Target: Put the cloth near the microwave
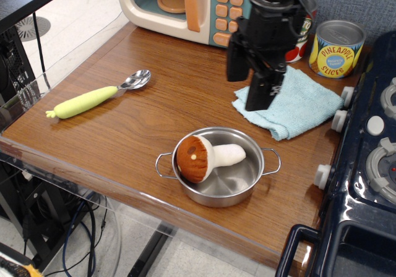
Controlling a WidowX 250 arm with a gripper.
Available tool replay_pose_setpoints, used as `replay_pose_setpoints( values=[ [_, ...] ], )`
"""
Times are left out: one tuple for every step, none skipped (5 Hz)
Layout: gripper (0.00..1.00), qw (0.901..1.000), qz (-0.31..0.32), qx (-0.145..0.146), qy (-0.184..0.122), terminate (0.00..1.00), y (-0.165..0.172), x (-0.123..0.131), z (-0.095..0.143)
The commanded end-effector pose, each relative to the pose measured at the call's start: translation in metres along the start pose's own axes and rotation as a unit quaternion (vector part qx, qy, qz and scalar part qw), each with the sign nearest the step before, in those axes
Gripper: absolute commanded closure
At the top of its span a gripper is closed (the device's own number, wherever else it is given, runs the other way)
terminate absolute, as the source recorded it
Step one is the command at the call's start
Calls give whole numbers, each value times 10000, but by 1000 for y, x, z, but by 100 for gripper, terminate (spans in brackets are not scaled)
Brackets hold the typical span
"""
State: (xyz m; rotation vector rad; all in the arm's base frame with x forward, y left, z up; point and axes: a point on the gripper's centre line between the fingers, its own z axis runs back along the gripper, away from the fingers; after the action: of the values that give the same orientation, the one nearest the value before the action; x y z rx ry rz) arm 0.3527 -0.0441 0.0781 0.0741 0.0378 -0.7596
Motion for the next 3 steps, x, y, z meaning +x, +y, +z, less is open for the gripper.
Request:
replay_pose_setpoints(
  values=[
    [0, 9996, -128, 126, -215, 0, 13, 41, -1],
    [0, 9989, -250, -101, -373, 0, 18, 60, -15],
    [0, 9965, -375, -301, -685, 0, 22, 73, -22]
  ],
)
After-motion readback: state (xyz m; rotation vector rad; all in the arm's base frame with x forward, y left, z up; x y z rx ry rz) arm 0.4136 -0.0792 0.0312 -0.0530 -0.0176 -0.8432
